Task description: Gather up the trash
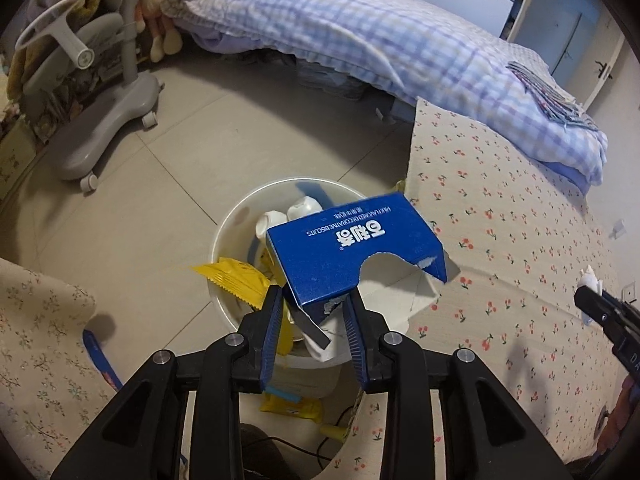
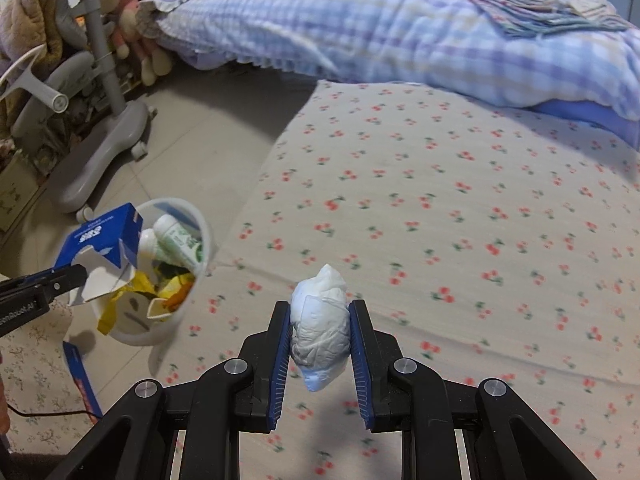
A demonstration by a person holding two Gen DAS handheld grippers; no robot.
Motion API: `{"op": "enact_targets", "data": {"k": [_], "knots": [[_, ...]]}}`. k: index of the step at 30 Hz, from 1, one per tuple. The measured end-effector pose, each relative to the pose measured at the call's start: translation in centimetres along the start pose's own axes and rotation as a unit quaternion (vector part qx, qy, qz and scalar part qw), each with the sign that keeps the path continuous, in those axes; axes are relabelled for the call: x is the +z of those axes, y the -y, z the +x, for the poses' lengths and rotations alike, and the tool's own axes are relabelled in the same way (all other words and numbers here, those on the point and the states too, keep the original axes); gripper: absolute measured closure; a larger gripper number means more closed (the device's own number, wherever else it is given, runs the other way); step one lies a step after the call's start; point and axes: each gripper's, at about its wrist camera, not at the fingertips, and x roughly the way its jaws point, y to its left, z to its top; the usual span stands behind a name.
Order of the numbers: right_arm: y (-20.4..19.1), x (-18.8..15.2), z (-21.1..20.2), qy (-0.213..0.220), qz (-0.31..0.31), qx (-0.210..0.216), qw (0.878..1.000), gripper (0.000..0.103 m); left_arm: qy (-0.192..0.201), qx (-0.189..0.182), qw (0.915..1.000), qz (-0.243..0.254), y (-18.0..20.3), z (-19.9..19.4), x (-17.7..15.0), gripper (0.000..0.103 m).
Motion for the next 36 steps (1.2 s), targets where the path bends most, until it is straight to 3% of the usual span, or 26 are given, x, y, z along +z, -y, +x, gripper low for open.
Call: {"op": "enact_targets", "data": {"k": [3,4,5,13,24,32,33,34,35,36], "knots": [[-1.2,0.3,0.6,0.0,-0.006,0.004,1.0,0.078,-0.013,0.004,0.9998,-0.012,-0.6,0.4,0.2,0.037],[-1.6,0.3,0.9,-0.001,-0.008,0.005,1.0,0.077,-0.014,0.009,0.9998,-0.013,-0.7,0.3,0.1,0.023],[-2.1,0.4,1.1,-0.002,-0.011,0.006,1.0,0.077,-0.013,0.017,0.9997,-0.013,-0.8,0.2,0.0,0.019],[-5.0,0.8,3.2,-0.011,-0.031,0.018,0.999,0.077,0.005,0.042,0.999,-0.016,-3.9,-1.3,-1.7,0.009],[-11.0,1.4,7.9,-0.025,-0.062,0.06,0.996,0.077,0.009,0.045,0.998,-0.042,-7.7,-2.5,-2.9,0.009],[-11.9,1.7,10.4,-0.03,-0.062,0.088,0.994,0.074,0.009,0.04,0.9983,-0.042,-8.0,-2.6,-3.0,0.009],[-12.0,1.9,10.5,-0.023,-0.063,0.1,0.993,0.064,0.008,0.039,0.9983,-0.041,-8.0,-2.6,-3.0,0.009],[-12.1,1.9,10.6,-0.014,-0.067,0.116,0.991,0.044,0.008,0.038,0.9984,-0.041,-7.9,-2.6,-3.0,0.009],[-12.2,2.0,10.6,-0.006,-0.07,0.121,0.99,0.033,0.008,0.037,0.9985,-0.04,-7.8,-2.6,-3.0,0.009],[-12.1,2.1,10.6,0.002,-0.069,0.117,0.991,0.029,0.009,0.035,0.9986,-0.04,-7.7,-2.7,-3.0,0.009]]}}
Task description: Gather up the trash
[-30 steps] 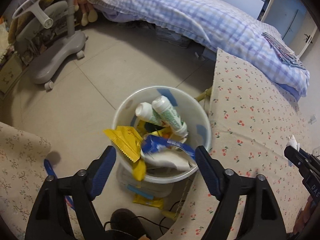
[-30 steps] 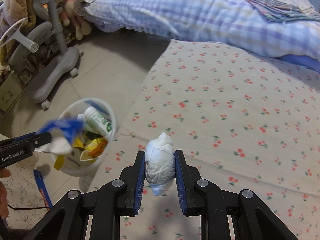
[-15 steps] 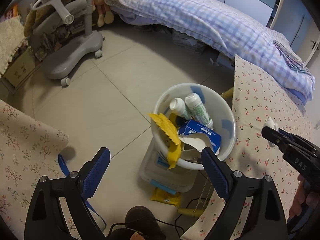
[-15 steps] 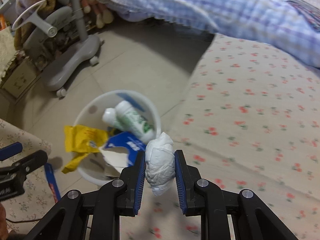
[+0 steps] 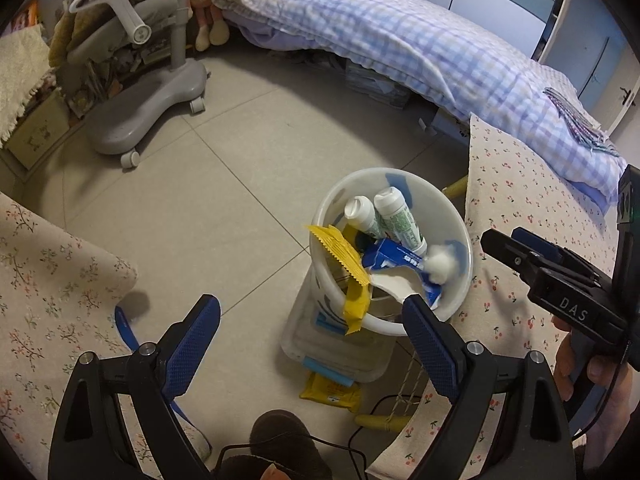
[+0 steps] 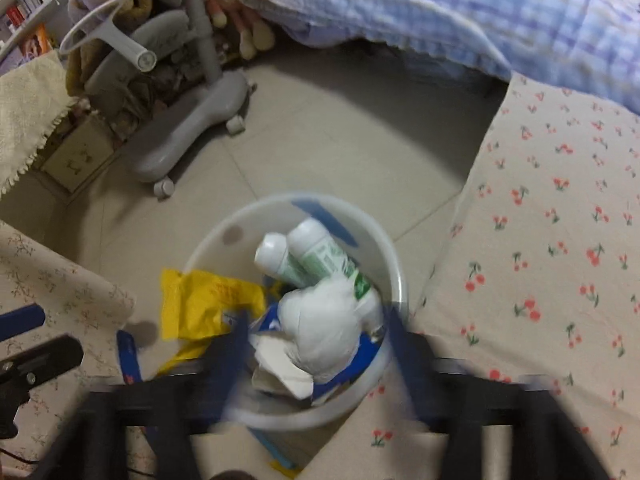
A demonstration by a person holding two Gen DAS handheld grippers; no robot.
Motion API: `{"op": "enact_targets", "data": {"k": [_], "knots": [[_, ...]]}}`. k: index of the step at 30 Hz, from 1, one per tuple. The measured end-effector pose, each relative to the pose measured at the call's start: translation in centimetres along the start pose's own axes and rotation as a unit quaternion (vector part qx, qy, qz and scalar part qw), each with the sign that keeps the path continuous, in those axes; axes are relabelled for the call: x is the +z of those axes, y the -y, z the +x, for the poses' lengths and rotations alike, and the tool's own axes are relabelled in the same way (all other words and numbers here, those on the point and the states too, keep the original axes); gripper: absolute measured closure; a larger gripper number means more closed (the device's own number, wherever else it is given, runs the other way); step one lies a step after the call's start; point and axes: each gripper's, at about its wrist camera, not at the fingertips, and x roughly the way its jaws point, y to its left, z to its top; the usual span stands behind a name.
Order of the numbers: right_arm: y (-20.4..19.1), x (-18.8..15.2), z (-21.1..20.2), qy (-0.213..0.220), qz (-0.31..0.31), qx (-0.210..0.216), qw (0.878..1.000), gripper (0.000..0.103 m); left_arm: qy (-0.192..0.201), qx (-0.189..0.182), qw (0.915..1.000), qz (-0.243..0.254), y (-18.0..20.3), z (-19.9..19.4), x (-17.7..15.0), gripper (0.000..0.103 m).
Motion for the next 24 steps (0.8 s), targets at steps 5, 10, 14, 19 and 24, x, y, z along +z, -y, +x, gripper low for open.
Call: {"op": "enact_targets", "data": {"k": [5,10,14,19,24], "knots": [[0.4,-0.1,-1.3,0.009,0.008,-0.003,1.0,0.029,0.006,-0.01,0.9999,0.006,0.9,-0.7,-0.1,0.009],[0.9,-0.7,-4.1,0.02,0.013,-0.023,0.999,0.029,0.02,-0.034,0.9992,0.005,2.3,-2.3,-0.9,0.009],[1.7,-1.8,-7.9,0.03,0.023,-0.045,0.998,0.026,0.029,-0.052,0.9982,0.011,3.8,-3.7,-1.9,0.0],[2.6,-4.2,-13.2,0.039,0.023,-0.098,0.994,0.019,0.044,-0.07,0.996,0.034,6.8,-5.8,-4.4,0.0],[4.1,-7.8,-18.2,0.047,0.042,-0.141,0.988,0.014,0.061,-0.07,0.9934,0.067,9.9,-7.8,-7.3,0.0]]}}
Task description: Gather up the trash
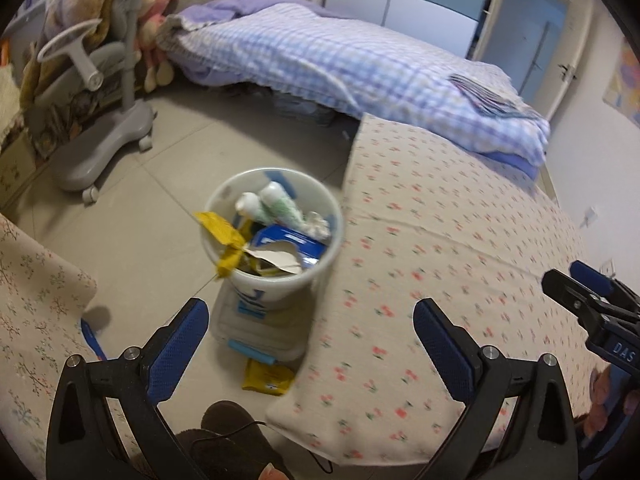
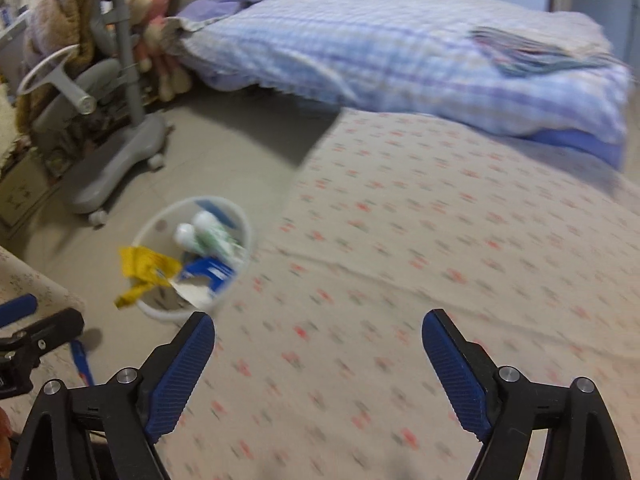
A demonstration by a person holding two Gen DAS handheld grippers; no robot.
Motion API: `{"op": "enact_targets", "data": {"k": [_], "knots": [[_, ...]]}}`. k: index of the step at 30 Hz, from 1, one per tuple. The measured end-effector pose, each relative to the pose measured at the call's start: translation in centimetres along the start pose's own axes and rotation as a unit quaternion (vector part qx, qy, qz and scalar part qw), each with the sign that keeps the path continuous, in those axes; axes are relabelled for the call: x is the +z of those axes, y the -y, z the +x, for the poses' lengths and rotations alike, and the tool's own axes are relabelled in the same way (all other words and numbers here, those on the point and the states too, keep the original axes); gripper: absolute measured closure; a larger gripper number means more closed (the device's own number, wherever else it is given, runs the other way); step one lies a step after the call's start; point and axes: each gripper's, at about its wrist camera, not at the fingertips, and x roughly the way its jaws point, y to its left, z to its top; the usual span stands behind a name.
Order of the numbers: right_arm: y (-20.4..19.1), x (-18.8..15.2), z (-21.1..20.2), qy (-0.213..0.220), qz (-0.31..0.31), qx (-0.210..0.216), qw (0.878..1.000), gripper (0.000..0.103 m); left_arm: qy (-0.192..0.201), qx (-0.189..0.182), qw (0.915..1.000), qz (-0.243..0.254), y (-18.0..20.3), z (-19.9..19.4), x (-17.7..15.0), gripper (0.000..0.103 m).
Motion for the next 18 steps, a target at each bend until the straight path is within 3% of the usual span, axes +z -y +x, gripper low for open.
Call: {"op": "enact_targets", "data": {"k": [10,14,18], "knots": [[4.2,-6.8,-7.3,0.062,0.026,-0.097,0.993,0.005,0.02,0.02,0.9994,0.019,4.6,-2.1,-3.9,0.0],[5.4,-8.9,-7.9,0.089,0.037,-0.126,0.987,0.003,0.047,0.036,0.9982,0.014,5.4,-2.4,-5.1,0.0],[6.5,-9.9,-7.1,0.089,0.039,-0.151,0.984,0.003,0.053,0.044,0.9974,0.023,6.3,-2.0,-5.6,0.0]]}}
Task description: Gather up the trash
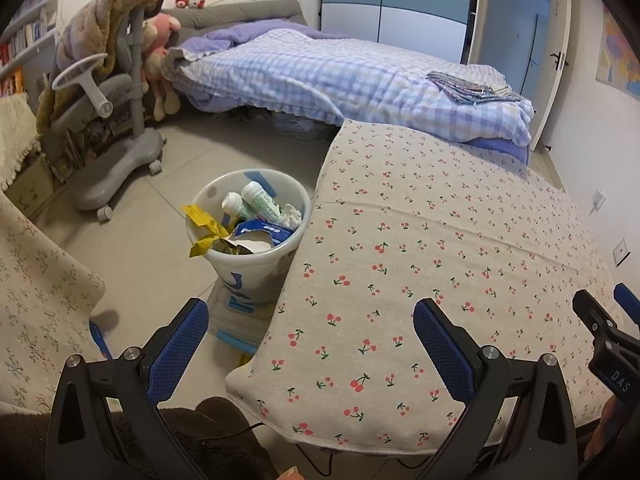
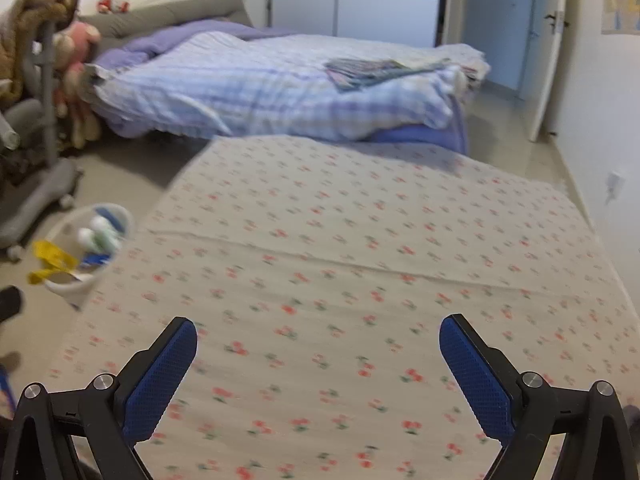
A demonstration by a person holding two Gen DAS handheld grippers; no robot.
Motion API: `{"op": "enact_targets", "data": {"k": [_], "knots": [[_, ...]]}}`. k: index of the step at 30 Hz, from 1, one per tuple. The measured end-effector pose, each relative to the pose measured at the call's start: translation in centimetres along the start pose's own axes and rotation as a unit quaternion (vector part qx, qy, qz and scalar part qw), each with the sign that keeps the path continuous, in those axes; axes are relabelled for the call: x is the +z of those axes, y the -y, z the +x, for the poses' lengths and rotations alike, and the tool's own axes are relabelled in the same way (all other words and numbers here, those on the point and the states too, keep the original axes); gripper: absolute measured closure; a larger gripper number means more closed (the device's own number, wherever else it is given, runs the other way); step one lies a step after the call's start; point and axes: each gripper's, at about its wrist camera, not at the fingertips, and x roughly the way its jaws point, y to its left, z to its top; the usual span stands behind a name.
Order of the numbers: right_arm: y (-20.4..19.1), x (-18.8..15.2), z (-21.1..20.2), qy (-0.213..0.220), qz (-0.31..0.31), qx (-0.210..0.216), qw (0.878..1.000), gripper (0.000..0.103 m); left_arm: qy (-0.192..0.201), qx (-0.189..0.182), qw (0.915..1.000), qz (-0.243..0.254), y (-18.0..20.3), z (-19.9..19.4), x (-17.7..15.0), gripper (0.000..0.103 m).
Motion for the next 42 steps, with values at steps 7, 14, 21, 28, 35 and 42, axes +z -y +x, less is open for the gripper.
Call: {"op": "enact_targets", "data": {"k": [7,14,21,28,35,42], "knots": [[2.0,-0.7,0.5,-0.004,0.024,-0.015,1.0,0.003,-0.001,-0.001,0.9999,0.015,1.1,0.2,-0.4,0.0],[1.7,-0.7,0.2,-0.003,0.028,-0.009,1.0,0.003,0.008,0.002,0.9997,0.021,1.4,-0.1,-0.5,0.0],[1.4,-0.9,0.3,-0.006,0.023,-0.007,1.0,0.003,0.008,0.0,0.9998,0.018,1.1,-0.1,-0.4,0.0],[1.2,-0.9,0.6,-0.008,0.022,-0.007,1.0,0.003,0.008,-0.002,0.9998,0.016,1.0,-0.1,-0.3,0.0],[1.1,-1.1,0.7,-0.01,0.018,-0.007,1.0,0.003,0.007,-0.002,0.9999,0.015,1.1,-0.1,-0.3,0.0],[1.2,-1.0,0.7,-0.01,0.019,-0.007,1.0,0.003,0.007,-0.002,0.9998,0.016,1.0,-0.1,-0.3,0.0]]}}
